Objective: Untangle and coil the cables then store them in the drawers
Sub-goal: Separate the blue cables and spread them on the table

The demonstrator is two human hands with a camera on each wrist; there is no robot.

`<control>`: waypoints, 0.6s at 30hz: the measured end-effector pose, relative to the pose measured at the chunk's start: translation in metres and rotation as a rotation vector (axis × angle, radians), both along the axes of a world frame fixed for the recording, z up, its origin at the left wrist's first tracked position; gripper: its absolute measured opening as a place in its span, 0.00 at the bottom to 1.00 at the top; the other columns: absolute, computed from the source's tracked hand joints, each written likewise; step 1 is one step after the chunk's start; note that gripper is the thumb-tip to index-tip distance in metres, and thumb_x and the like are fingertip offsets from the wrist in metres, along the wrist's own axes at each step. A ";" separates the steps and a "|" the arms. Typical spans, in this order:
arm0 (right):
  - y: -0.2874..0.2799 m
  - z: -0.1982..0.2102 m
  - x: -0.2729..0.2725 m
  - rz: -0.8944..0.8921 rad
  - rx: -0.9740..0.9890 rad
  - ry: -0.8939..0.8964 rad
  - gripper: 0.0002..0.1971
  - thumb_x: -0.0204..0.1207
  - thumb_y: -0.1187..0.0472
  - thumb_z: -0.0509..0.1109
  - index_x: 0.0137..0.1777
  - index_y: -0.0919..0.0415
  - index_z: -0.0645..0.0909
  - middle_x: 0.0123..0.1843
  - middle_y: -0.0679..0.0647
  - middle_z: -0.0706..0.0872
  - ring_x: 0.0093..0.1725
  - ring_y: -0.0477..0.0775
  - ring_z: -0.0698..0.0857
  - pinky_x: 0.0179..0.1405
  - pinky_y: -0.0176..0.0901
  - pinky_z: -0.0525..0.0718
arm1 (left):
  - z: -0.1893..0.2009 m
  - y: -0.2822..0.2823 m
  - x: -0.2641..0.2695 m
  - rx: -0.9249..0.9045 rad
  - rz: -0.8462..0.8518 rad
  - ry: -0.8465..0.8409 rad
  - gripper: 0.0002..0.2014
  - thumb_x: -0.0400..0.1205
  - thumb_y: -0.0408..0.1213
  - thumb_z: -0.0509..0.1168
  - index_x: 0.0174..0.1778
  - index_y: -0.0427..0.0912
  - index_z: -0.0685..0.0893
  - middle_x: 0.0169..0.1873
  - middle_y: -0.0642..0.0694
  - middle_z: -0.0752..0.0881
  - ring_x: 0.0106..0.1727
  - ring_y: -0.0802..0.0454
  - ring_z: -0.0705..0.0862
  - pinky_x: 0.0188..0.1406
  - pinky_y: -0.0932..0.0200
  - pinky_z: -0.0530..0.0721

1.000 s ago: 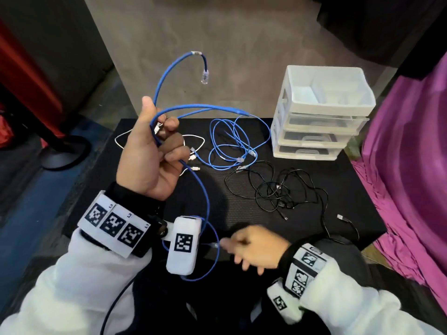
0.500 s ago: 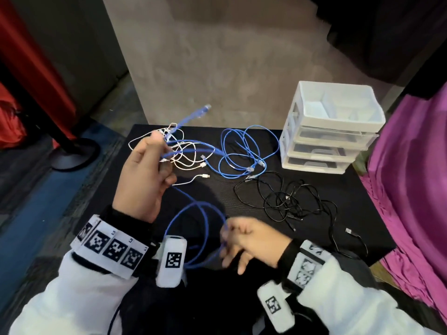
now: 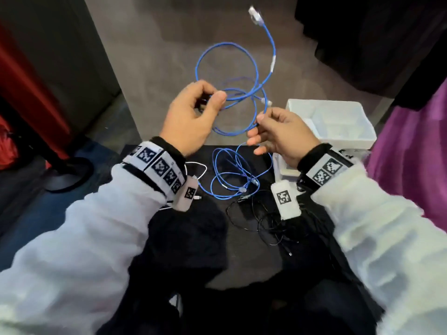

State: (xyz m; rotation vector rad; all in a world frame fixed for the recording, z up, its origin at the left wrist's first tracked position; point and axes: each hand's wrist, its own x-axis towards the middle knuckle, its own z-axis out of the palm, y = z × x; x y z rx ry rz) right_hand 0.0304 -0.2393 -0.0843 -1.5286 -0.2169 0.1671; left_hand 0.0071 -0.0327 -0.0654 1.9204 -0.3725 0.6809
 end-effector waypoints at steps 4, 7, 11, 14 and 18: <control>-0.006 -0.085 0.027 -0.065 -0.113 0.381 0.10 0.91 0.62 0.61 0.47 0.61 0.75 0.41 0.64 0.85 0.30 0.55 0.88 0.23 0.43 0.89 | -0.084 -0.017 0.060 0.265 0.086 0.276 0.10 0.85 0.49 0.68 0.41 0.50 0.82 0.34 0.50 0.83 0.38 0.50 0.80 0.44 0.55 0.79; -0.015 -0.138 0.020 -0.007 -0.159 0.605 0.10 0.91 0.60 0.61 0.49 0.62 0.77 0.43 0.63 0.83 0.37 0.57 0.86 0.26 0.43 0.91 | -0.156 -0.017 0.069 0.444 0.105 0.570 0.11 0.85 0.49 0.68 0.42 0.47 0.84 0.33 0.51 0.82 0.38 0.48 0.81 0.45 0.53 0.81; -0.035 -0.152 0.004 -0.030 -0.100 0.579 0.05 0.90 0.58 0.63 0.53 0.58 0.76 0.41 0.58 0.85 0.36 0.54 0.86 0.31 0.44 0.89 | -0.204 -0.005 0.074 0.522 0.085 0.568 0.13 0.77 0.62 0.59 0.42 0.58 0.82 0.40 0.54 0.84 0.45 0.51 0.85 0.53 0.49 0.87; -0.055 -0.151 -0.010 -0.037 -0.196 0.445 0.05 0.90 0.62 0.63 0.52 0.58 0.79 0.40 0.58 0.86 0.33 0.51 0.85 0.25 0.38 0.85 | -0.205 -0.002 0.073 0.556 0.083 0.547 0.16 0.79 0.61 0.57 0.52 0.62 0.86 0.50 0.49 0.82 0.55 0.49 0.84 0.64 0.48 0.83; -0.083 -0.163 -0.026 -0.010 -0.615 0.159 0.06 0.84 0.59 0.71 0.45 0.55 0.83 0.39 0.51 0.88 0.36 0.52 0.84 0.29 0.38 0.83 | -0.195 -0.003 0.069 0.548 0.052 0.492 0.08 0.84 0.50 0.67 0.54 0.57 0.91 0.58 0.50 0.78 0.59 0.51 0.84 0.69 0.55 0.80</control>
